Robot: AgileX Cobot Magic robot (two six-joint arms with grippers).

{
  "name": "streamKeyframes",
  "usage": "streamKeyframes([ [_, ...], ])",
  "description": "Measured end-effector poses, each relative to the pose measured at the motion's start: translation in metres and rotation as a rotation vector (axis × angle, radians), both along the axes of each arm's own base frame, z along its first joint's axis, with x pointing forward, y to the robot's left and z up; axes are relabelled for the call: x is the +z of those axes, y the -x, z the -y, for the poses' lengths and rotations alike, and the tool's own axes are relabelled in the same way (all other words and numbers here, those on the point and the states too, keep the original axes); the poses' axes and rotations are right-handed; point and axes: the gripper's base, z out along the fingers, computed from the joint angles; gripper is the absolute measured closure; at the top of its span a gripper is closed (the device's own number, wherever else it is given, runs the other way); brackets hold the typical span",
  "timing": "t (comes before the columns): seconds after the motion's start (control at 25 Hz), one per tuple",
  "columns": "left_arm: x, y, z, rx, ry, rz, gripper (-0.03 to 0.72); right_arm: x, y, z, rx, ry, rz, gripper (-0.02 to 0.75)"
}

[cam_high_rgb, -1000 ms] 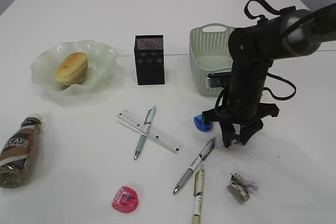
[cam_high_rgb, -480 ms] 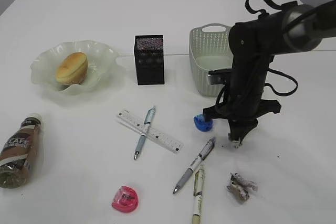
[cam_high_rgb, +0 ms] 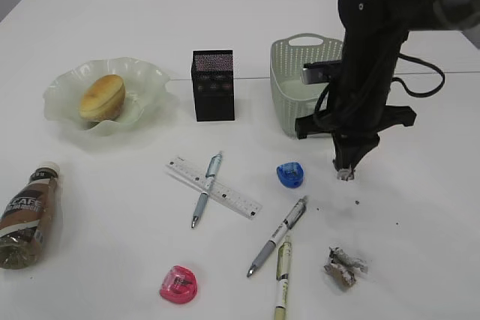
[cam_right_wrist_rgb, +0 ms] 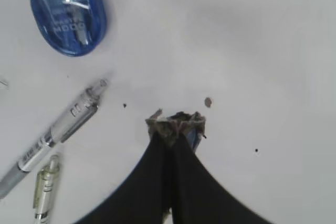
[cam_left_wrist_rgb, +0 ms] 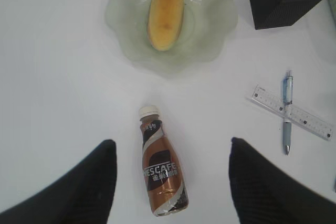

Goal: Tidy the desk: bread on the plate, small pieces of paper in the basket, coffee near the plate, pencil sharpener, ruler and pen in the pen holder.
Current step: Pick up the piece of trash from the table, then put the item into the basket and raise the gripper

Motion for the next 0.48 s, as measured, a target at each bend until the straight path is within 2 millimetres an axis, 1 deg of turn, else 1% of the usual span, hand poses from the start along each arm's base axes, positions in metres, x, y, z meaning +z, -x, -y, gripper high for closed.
streamKeyframes([
  [0.2, 0.000, 0.000, 0.000, 0.000, 0.000, 0.000, 0.202, 0.023, -0.012, -0.006, -0.003, -0.048, 0.072, 0.752],
  [0.36, 0.000, 0.000, -0.001, 0.002, -0.006, 0.001, 0.202, 0.057, -0.027, -0.013, -0.007, -0.106, 0.183, 0.752],
  [0.48, 0.000, 0.000, -0.001, 0.003, -0.011, 0.001, 0.202, 0.086, -0.036, -0.016, -0.004, -0.140, 0.285, 0.752],
])
